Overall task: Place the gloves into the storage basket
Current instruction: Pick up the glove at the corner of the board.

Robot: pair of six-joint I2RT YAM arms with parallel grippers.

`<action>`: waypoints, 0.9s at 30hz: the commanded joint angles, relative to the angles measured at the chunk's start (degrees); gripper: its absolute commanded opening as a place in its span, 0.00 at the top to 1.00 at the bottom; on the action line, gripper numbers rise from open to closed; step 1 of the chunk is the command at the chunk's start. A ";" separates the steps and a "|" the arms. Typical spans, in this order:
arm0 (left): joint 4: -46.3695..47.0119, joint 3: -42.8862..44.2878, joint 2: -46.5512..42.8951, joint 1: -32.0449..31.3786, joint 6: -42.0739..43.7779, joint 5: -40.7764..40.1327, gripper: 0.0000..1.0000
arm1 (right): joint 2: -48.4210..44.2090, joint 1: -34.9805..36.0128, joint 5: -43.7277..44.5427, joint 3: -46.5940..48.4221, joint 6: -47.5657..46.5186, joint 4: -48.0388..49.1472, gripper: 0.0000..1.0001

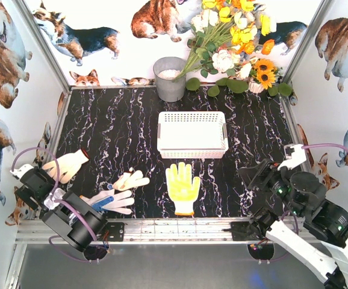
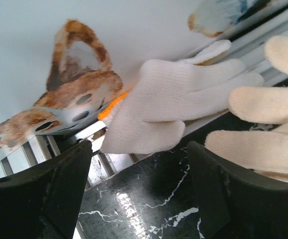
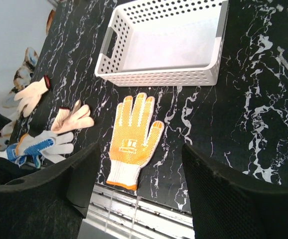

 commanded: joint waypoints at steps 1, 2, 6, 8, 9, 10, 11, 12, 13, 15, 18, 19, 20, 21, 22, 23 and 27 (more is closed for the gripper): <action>3.12 0.02 0.35 2.58 -2.09 1.19 0.30 | -1.20 -0.19 3.61 3.55 -1.17 -0.35 0.32; 3.18 0.25 0.90 2.83 -2.22 0.96 0.31 | -1.38 -0.19 3.89 3.71 -1.16 -0.50 0.32; 4.22 0.25 1.95 4.92 -3.72 2.41 0.33 | -1.97 -0.19 4.50 3.92 -0.80 -1.03 0.32; 4.24 0.64 2.90 4.94 -3.56 3.09 0.36 | -2.07 -0.19 4.48 3.84 -0.59 -1.15 0.32; 4.30 0.78 3.33 5.02 -3.56 2.98 0.37 | -2.07 -0.19 4.45 3.80 -0.44 -1.01 0.32; 4.41 0.80 3.64 5.07 -3.66 2.87 0.38 | -1.99 -0.19 4.38 3.73 -0.44 -0.91 0.32; 4.55 0.79 3.86 5.18 -3.79 2.91 0.38 | -1.86 -0.19 4.34 3.77 -0.46 -0.81 0.32; 4.65 0.86 4.09 5.39 -3.90 3.04 0.38 | -1.73 -0.19 4.35 3.86 -0.57 -0.80 0.32; 4.76 0.88 4.28 5.52 -3.88 3.34 0.39 | -1.72 -0.19 4.26 3.90 -0.60 -0.80 0.32; 5.04 1.04 4.91 5.64 -3.78 3.96 0.41 | -1.63 -0.19 4.41 3.96 -0.79 -1.01 0.32; 5.32 1.19 5.76 6.38 -4.52 4.23 0.41 | -1.72 -0.19 4.67 4.19 -0.77 -1.80 0.32; 5.53 1.22 5.90 6.73 -4.77 4.61 0.42 | -1.80 -0.19 4.76 4.38 -0.72 -2.11 0.32; 5.64 1.36 6.16 6.97 -4.82 4.80 0.42 | -1.87 -0.19 4.89 4.44 -0.60 -2.37 0.32; 5.66 1.53 6.51 7.12 -4.77 4.97 0.43 | -2.04 -0.19 5.00 4.52 -0.51 -2.51 0.32; 5.73 1.73 6.90 7.28 -4.80 5.06 0.44 | -2.19 -0.19 5.18 4.50 -0.40 -2.67 0.32; 5.75 1.90 7.43 7.39 -4.70 5.38 0.46 | -2.31 -0.19 5.25 4.56 -0.34 -2.78 0.32; 5.89 2.06 7.85 7.40 -3.45 6.55 0.59 | -2.64 -0.19 5.59 4.63 -0.14 -3.03 0.32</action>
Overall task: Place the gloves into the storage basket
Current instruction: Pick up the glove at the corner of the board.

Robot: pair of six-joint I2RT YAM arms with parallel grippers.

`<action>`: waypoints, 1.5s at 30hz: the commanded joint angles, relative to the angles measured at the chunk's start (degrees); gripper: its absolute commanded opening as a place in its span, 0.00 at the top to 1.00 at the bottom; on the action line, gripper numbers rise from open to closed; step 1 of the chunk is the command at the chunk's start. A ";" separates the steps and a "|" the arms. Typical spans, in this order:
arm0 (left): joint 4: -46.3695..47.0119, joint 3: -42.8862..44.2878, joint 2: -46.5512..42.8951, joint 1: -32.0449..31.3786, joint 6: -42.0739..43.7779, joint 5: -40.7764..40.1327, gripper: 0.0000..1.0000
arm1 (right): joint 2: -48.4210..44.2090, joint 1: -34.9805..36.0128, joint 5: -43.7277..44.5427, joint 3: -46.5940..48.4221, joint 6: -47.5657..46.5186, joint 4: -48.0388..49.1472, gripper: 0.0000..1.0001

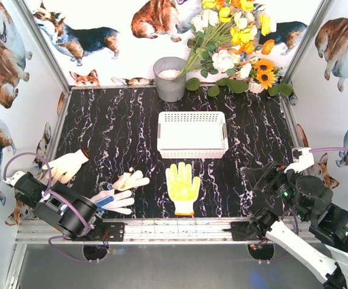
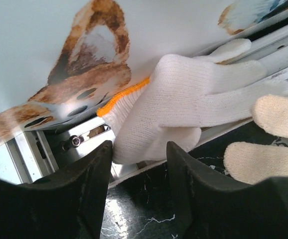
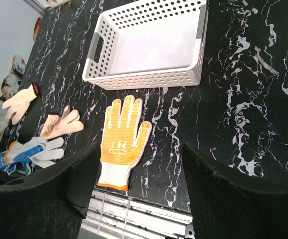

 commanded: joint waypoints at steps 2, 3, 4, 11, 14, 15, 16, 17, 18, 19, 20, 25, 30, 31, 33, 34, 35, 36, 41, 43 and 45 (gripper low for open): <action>1.58 1.37 0.57 0.78 1.27 1.58 0.70 | -1.28 -0.19 1.78 2.45 -0.08 0.64 0.32; 1.50 1.51 0.65 0.78 1.28 1.63 0.79 | -1.33 -0.19 1.74 2.38 0.04 0.58 0.32; 1.42 1.60 0.69 0.78 1.28 1.77 0.85 | -1.41 -0.19 1.74 2.38 0.07 0.54 0.32; 1.88 1.11 -3.41 -0.69 0.76 2.10 1.00 | -1.48 -0.19 1.64 1.87 0.17 0.62 0.32; -0.57 2.40 -5.75 -7.96 4.62 -4.18 1.00 | -1.14 -0.19 0.64 0.98 0.07 1.70 0.32; -1.02 2.59 -6.91 -10.68 6.41 -6.91 1.00 | -0.90 -0.19 0.15 0.76 0.08 2.12 0.32; -0.59 2.31 -8.57 -12.96 7.42 -9.89 1.00 | -0.63 -0.19 -0.48 0.43 0.02 2.56 0.32; 0.06 1.88 -10.60 -14.22 7.54 -12.25 1.00 | -0.22 -0.19 -1.16 0.24 0.03 2.95 0.32; 0.46 1.44 -12.84 -14.99 7.13 -13.99 1.00 | 0.18 -0.19 -2.03 0.08 0.02 3.41 0.32; 0.30 1.33 -14.55 -16.38 7.35 -16.83 1.00 | 0.50 -0.19 -2.87 -0.08 0.01 3.90 0.32; -0.40 1.54 -16.08 -18.39 8.77 -18.05 1.00 | 0.92 -0.19 -3.74 -0.32 0.02 4.40 0.32; -3.37 4.07 -22.73 -31.00 15.93 -25.52 1.00 | 3.78 -0.19 -6.79 -0.69 -0.58 5.35 0.32; -12.60 7.96 -30.07 -37.25 11.94 -20.74 1.00 | 5.52 -0.19 -9.23 -1.69 0.01 7.80 0.32; -15.28 9.70 -31.04 -38.90 9.99 -19.37 1.00 | 5.83 -0.19 -9.71 -2.03 0.21 8.39 0.32; -20.54 13.22 -32.09 -41.03 5.49 -16.59 1.00 | 6.74 -0.19 -10.41 -2.45 0.52 9.05 0.32; -23.41 15.31 -32.21 -42.04 3.45 -14.54 1.00 | 7.28 -0.19 -10.82 -2.48 0.53 9.17 0.32; -25.26 17.36 -32.28 -43.09 1.67 -12.50 1.00 | 8.05 -0.24 -11.16 -2.49 0.53 9.14 0.32; -27.31 19.95 -32.09 -44.41 -0.47 -10.54 1.00 | 8.83 -0.20 -11.61 -2.41 0.44 9.25 0.31; -44.22 37.67 -25.76 -48.34 -15.80 -1.62 1.00 | 13.30 -0.19 -16.55 -1.70 -1.08 12.42 0.30; -49.62 42.28 -21.73 -49.42 -20.13 5.32 1.00 | 14.76 -0.20 -19.42 -2.03 -1.66 15.46 0.29; -52.59 44.72 -18.82 -51.98 -23.36 11.27 1.00 | 16.09 -0.19 -22.70 -2.81 -1.92 19.46 0.29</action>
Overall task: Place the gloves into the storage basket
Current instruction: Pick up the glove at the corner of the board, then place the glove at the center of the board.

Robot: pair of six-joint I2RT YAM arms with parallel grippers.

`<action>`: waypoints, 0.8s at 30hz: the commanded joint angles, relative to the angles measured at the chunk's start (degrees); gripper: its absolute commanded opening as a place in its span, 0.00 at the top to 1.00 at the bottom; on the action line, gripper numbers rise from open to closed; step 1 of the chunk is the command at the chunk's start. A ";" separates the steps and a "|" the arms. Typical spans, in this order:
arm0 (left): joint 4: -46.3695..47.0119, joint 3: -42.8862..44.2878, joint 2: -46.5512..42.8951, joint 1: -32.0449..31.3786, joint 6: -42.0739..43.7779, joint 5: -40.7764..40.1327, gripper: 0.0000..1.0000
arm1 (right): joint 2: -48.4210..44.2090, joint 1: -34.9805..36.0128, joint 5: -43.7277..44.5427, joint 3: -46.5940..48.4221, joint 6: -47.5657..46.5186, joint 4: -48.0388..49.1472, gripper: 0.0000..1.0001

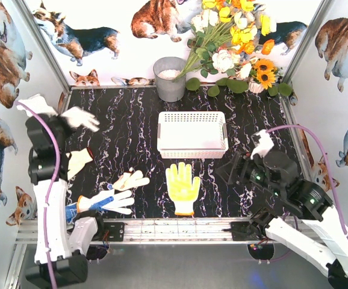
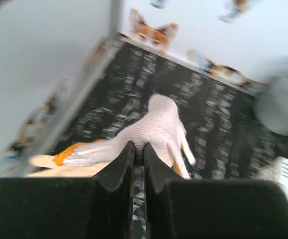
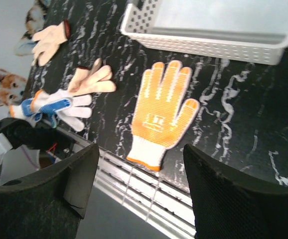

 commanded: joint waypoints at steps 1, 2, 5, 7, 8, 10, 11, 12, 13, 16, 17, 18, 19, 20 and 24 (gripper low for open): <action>-14.23 5.32 5.57 -5.46 -13.16 15.60 1.00 | 2.60 -0.19 -8.40 -0.72 -1.80 12.56 0.29; -14.96 6.02 6.05 -7.44 -14.26 17.11 1.00 | 3.42 -0.19 -10.08 -1.00 -2.04 14.57 0.28; -16.48 7.21 6.49 -12.53 -18.57 21.03 1.00 | 6.63 -0.15 -15.08 -1.65 -2.92 21.18 0.25; -16.73 7.11 6.61 -14.75 -22.10 25.42 1.00 | 9.46 0.13 -17.51 -1.79 -3.74 24.63 0.24; -16.71 6.78 6.59 -15.35 -23.70 27.67 1.00 | 10.63 0.48 -17.98 -1.82 -3.92 26.19 0.23; -16.57 6.04 6.17 -16.52 -27.05 30.88 1.00 | 12.40 1.84 -17.72 -1.95 -4.91 28.76 0.21; -16.33 5.64 5.77 -17.14 -28.40 31.87 1.00 | 13.25 2.88 -16.39 -1.90 -5.49 29.63 0.20; -15.87 5.09 5.39 -17.96 -30.01 32.70 1.00 | 13.98 4.09 -15.14 -1.81 -6.40 30.30 0.19; -14.90 4.29 4.84 -18.83 -31.69 33.69 1.00 | 14.84 5.36 -13.76 -1.61 -7.48 30.86 0.18; -10.52 1.22 3.69 -22.37 -37.62 36.81 1.00 | 17.97 9.75 -8.09 -0.24 -10.91 30.93 0.15; -9.01 0.55 3.55 -23.92 -39.12 37.19 1.00 | 19.00 11.33 -5.73 0.31 -11.98 30.67 0.14; -8.45 0.21 3.52 -25.45 -40.03 36.99 1.00 | 20.19 12.75 -3.74 0.79 -13.12 30.41 0.14; -8.40 0.13 3.62 -27.31 -40.56 36.28 1.00 | 21.32 14.04 -2.25 1.41 -14.00 30.22 0.13; -8.43 0.12 3.80 -29.19 -40.90 35.48 1.00 | 22.44 14.99 -1.21 1.71 -14.77 30.20 0.11; -7.63 0.09 5.19 -35.50 -42.45 34.57 1.00 | 26.63 15.97 1.24 1.64 -15.92 30.77 0.10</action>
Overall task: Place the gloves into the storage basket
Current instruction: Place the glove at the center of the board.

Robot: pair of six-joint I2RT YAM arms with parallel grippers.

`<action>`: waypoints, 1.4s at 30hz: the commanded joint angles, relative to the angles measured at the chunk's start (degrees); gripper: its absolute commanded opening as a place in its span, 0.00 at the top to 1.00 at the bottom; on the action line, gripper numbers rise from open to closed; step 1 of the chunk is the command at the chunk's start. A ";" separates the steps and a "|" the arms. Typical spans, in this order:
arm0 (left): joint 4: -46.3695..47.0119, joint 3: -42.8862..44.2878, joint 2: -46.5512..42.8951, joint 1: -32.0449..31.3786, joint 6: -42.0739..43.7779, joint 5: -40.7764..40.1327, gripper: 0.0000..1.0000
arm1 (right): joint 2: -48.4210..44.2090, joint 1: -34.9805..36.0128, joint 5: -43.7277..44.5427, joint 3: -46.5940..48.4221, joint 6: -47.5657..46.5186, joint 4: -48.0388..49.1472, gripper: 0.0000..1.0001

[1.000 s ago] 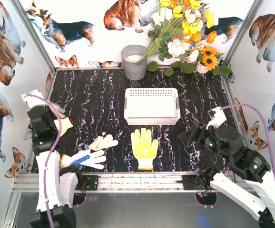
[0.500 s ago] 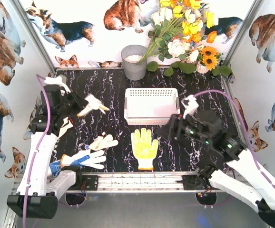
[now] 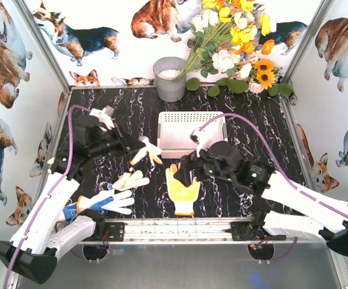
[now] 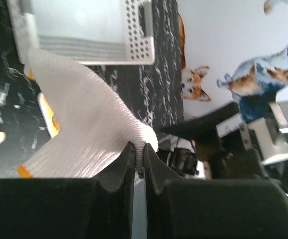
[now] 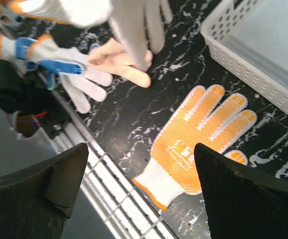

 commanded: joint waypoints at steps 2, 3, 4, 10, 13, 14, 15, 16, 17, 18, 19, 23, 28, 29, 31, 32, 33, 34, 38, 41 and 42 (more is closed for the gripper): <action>5.93 -0.84 1.13 -7.33 -5.59 0.85 1.00 | 3.97 0.64 7.04 2.67 -4.00 4.17 0.09; 7.16 -1.33 1.35 -8.74 -6.32 0.77 1.00 | 4.54 0.66 7.29 2.45 -4.03 4.58 0.09; 8.47 -1.86 1.59 -9.95 -6.99 0.77 1.00 | 5.01 0.61 7.50 2.16 -3.99 5.25 0.09; 17.54 -4.56 4.62 -16.15 -10.29 4.21 1.00 | 6.61 0.66 10.03 2.03 -4.19 6.34 0.09; 16.43 -3.03 6.79 -17.99 -8.59 4.53 1.00 | 6.33 0.66 10.51 1.73 -4.77 6.82 0.11; 16.60 -2.86 7.17 -18.29 -8.59 4.83 1.00 | 6.18 0.66 10.62 1.40 -4.93 7.33 0.15; 16.99 -2.91 7.45 -18.52 -8.60 5.15 1.00 | 5.99 0.65 10.84 0.91 -5.10 7.89 0.25; 17.05 -2.91 7.67 -18.57 -8.30 5.35 1.00 | 5.93 0.61 11.54 0.46 -4.94 8.15 0.35; 16.25 -2.80 7.87 -18.58 -7.79 5.21 1.00 | 5.81 0.65 13.45 0.00 -4.36 8.28 0.48; 14.78 -2.49 7.95 -18.57 -6.84 4.57 1.00 | 5.63 0.66 14.58 -0.40 -3.97 8.36 0.60; 12.81 -2.03 7.97 -18.58 -5.69 3.37 1.00 | 5.35 0.62 15.25 -0.80 -3.61 8.44 0.72; 7.64 -1.91 6.97 -18.54 -2.00 -1.23 1.00 | 4.38 0.61 15.21 -2.24 -2.50 9.47 1.00; 10.34 -6.19 6.01 -19.03 0.86 -1.33 1.00 | 4.42 0.66 14.00 -3.67 2.60 8.01 1.00; 11.74 -7.42 5.86 -19.20 0.40 -1.45 1.00 | 4.26 0.66 13.25 -4.02 3.78 7.35 1.00; 15.55 -10.14 5.41 -19.37 -1.33 -1.29 1.00 | 3.39 0.66 12.00 -5.39 6.09 6.48 1.00; 16.82 -11.15 5.27 -19.37 -1.69 -1.10 1.00 | 2.75 0.66 11.86 -6.37 7.02 6.49 1.00; 17.00 -11.69 5.36 -19.37 -1.64 -1.04 1.00 | 2.13 0.66 11.84 -7.28 7.68 6.57 1.00; 16.15 -11.86 5.53 -19.37 -1.12 -1.29 1.00 | 1.65 0.64 11.70 -7.98 8.21 6.68 1.00; 9.54 -11.82 5.38 -19.45 1.87 -3.05 1.00 | 3.00 0.63 7.33 -9.34 8.92 9.83 1.00; 3.55 -11.83 3.17 -19.44 4.03 -4.88 1.00 | 8.17 0.72 5.08 -8.09 9.21 12.56 1.00; 1.42 -11.68 2.42 -19.46 4.63 -6.01 1.00 | 9.90 0.79 5.09 -7.32 8.80 13.32 1.00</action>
